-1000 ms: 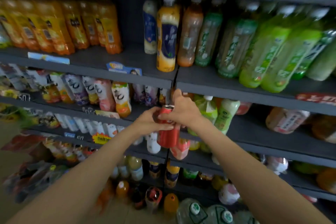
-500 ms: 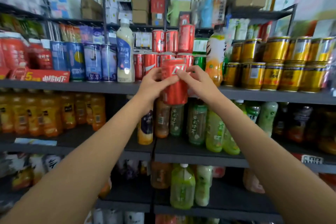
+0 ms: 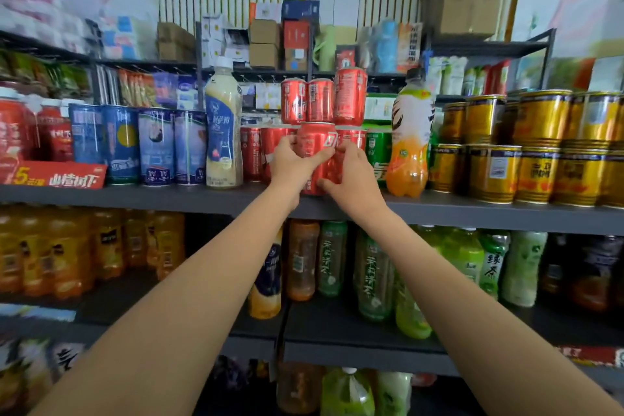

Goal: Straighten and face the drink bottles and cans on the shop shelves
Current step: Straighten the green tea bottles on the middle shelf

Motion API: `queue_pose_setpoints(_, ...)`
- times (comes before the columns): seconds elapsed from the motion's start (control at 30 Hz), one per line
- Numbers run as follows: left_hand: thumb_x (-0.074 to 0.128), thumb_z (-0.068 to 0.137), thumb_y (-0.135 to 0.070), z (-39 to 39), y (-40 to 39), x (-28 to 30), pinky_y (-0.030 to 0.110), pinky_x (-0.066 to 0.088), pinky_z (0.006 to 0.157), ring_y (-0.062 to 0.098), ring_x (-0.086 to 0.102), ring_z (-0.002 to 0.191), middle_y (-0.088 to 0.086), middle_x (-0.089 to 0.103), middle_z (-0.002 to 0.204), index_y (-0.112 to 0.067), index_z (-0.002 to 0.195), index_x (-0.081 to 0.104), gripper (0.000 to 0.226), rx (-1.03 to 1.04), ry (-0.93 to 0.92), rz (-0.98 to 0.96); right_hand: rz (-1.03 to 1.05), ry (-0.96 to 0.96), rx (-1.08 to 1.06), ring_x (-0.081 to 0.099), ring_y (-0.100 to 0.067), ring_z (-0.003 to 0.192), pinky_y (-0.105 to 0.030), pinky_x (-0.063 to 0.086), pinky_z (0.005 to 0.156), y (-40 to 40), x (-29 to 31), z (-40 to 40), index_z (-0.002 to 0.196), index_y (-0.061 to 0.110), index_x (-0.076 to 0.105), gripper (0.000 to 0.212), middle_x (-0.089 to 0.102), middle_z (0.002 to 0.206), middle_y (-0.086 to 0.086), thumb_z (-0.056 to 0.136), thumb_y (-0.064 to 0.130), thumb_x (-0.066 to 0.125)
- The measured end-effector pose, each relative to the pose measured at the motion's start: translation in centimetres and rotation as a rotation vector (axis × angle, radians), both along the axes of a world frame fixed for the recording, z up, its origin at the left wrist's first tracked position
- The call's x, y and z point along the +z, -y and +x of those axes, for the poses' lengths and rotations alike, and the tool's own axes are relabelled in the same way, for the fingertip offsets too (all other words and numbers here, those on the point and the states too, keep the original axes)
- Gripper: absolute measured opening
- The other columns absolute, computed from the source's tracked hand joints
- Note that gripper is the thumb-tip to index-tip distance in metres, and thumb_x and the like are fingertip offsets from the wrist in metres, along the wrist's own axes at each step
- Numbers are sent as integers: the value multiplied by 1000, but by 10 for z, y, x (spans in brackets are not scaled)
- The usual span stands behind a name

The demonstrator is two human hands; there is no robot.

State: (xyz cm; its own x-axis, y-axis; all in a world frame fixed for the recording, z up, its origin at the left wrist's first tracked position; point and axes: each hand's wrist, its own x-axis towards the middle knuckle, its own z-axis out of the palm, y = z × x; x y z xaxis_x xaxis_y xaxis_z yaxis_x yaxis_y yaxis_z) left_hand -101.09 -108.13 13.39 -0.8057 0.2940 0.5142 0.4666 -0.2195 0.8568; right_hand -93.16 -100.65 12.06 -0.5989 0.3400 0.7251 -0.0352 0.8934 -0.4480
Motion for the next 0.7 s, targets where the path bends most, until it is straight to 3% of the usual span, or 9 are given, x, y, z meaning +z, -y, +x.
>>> queue_pose_setpoints(0.2,74,75,-40,-15,-7,-2,36,43,98,20,52,114,7,52,125,-12,128,43,68,155,-237,-219,-69,-43,12,47,-26,117,-29,40,92,-9,-6,-14,132,7,35,60,41,130,-12,83,14,67)
queue_pose_setpoints(0.4,72,76,-44,-23,-4,-5,35,42,99,19,50,119,6,49,131,-13,134,39,73,149,-307,-309,-189,-51,57,50,-22,110,-23,37,83,-15,-8,-16,126,9,38,58,46,123,-11,79,16,72)
queue_pose_setpoints(0.47,70,78,-43,-24,0,-9,32,43,98,17,51,116,5,50,130,-13,132,41,69,136,-330,-264,-172,-77,37,48,-24,113,-22,36,84,-10,-9,-14,128,8,37,58,42,126,-11,81,14,70)
queue_pose_setpoints(0.53,65,84,-38,-23,8,-11,19,43,88,11,53,107,4,51,125,-12,127,47,54,169,-348,-142,-89,-171,12,46,-22,114,-19,34,84,1,-12,-12,127,7,38,54,40,127,-11,82,12,68)
queue_pose_setpoints(0.6,60,89,-31,-26,21,-8,12,42,81,6,51,97,5,53,119,-11,120,50,38,326,-385,-19,30,-263,49,48,-20,108,-18,35,82,15,-11,-11,119,7,46,40,44,121,-10,83,9,64)
queue_pose_setpoints(0.7,57,90,-23,-43,49,0,25,44,91,12,49,101,7,49,119,-7,119,47,35,595,-382,47,126,-209,175,52,-19,96,-30,46,81,32,-6,-19,111,6,52,29,47,114,-8,83,2,59)
